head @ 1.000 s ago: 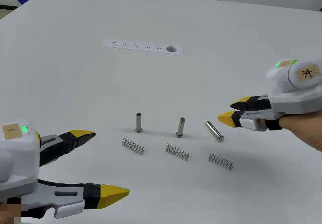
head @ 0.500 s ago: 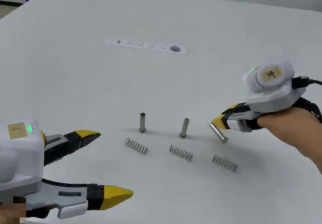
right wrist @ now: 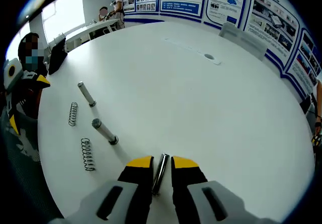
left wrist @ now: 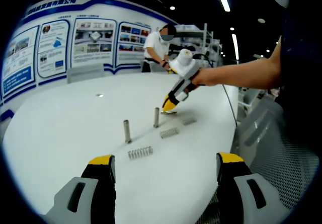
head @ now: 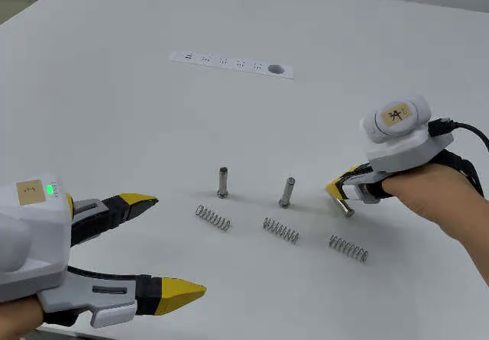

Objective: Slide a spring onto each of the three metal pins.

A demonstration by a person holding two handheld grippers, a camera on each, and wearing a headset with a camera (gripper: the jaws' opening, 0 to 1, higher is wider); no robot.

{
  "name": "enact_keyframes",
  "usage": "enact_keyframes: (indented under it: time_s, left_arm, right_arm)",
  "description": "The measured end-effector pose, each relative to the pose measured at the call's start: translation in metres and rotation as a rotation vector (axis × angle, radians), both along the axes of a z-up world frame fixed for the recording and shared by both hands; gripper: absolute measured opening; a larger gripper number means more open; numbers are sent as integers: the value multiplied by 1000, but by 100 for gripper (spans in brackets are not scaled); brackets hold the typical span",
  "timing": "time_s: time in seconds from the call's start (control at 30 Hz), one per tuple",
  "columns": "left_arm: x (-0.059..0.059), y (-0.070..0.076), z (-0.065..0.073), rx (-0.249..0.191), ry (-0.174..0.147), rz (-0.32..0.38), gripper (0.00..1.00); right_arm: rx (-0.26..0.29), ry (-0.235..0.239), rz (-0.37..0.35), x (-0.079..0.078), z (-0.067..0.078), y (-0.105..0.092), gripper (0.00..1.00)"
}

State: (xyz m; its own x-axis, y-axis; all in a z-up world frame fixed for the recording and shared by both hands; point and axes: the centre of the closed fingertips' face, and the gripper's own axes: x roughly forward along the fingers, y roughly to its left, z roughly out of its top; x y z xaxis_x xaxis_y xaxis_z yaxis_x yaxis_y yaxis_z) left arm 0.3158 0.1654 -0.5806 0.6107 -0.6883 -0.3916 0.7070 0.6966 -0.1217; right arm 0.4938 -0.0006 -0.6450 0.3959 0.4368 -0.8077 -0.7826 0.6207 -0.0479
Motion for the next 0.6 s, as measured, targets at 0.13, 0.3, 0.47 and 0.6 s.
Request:
enact_keyframes:
  time_s: [0.13,0.3,0.47,0.6]
  left_arm:
    - [0,0,0,-2,3,2,84]
    - [0,0,-1,0,5,-2,83]
    - [0,-1,-1,2,7,-4,83]
    - [0,0,-1,1,7,-2,83]
  right_arm:
    - [-8,14,-16,3,-5,-1,14]
    - [-18,28,-32,5,-8,-2,12]
    - [-27,41,-41,5,-10,-3,11]
    - [-40,49,-44,5,-13,-5,10]
